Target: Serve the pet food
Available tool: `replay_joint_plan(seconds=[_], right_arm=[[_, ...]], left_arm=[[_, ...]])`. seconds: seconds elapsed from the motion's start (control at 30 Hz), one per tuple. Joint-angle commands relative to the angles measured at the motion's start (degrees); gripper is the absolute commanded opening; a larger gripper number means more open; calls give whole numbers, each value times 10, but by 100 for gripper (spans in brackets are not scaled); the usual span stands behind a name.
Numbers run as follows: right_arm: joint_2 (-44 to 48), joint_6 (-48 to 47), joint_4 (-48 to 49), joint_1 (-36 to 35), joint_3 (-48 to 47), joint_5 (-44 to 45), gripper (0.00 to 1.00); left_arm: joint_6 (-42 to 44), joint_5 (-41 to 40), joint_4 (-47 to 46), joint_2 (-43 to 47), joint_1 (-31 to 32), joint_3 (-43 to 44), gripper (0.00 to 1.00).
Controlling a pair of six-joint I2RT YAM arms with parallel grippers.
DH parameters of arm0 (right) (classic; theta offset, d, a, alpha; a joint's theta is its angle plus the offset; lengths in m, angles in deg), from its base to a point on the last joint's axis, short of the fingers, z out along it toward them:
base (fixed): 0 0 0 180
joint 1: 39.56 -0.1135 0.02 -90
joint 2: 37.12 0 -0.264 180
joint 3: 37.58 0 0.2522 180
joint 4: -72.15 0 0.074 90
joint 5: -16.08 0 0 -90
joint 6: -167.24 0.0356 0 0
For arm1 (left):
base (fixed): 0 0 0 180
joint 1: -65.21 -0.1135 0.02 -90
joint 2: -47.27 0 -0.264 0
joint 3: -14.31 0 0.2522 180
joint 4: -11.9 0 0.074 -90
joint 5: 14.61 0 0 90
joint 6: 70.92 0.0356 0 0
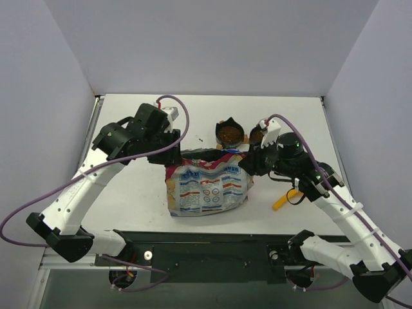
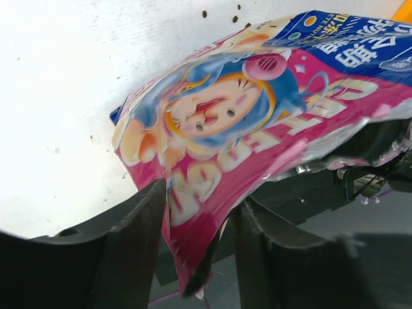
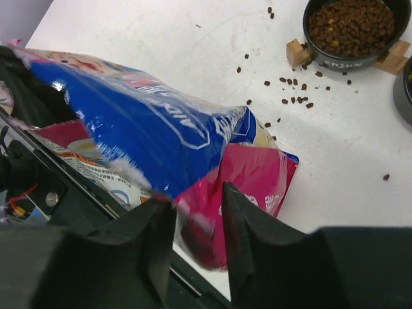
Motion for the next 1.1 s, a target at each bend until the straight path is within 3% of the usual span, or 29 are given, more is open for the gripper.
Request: replay_joint_plan(seconds=[0.0, 0.07, 0.13, 0.2, 0.3, 0.37, 0.47, 0.6, 0.77, 0.8, 0.87, 0.9, 0.93, 0.97, 1.07], right_arm=[[-15, -66, -109, 11, -97, 5, 38], [-39, -118, -166, 8, -144, -7, 61], [-60, -153, -211, 6, -186, -5, 76], [-79, -192, -240, 6, -219, -3, 77], [-93, -177, -244, 8, -240, 7, 77], [-96, -173, -245, 9, -245, -30, 75], [-89, -200, -243, 10, -220, -73, 74], [-95, -228, -224, 9, -202, -94, 74], [-115, -232, -185, 5, -202, -110, 60], [-119, -232, -183, 5, -202, -106, 56], [-116, -227, -168, 6, -195, -87, 42], [-114, -224, -165, 7, -191, -80, 24], [-105, -222, -161, 12, -183, -59, 10], [-98, -213, -159, 23, -177, -45, 0], [-29, -180, -127, 90, -116, 10, 0]], left_arm=[[5, -10, 65, 56, -28, 16, 58], [-2, 14, 51, 84, -28, 3, 63], [-1, 33, 25, 109, -29, -14, 64], [1, 41, 3, 125, -30, -33, 63], [-9, 30, -1, 130, -32, -38, 51], [-6, 32, -6, 135, -31, -46, 51], [17, 57, -22, 147, -31, -65, 60], [43, 80, -65, 155, -31, -96, 60], [56, 46, -94, 165, -31, -124, 51], [59, 41, -98, 163, -31, -124, 45], [60, 25, -105, 157, -31, -120, 34], [61, 15, -109, 154, -31, -120, 29], [61, 9, -110, 152, -31, -117, 14], [58, -41, -95, 149, -31, -113, 0], [6, -218, -42, 156, -37, -100, 0]])
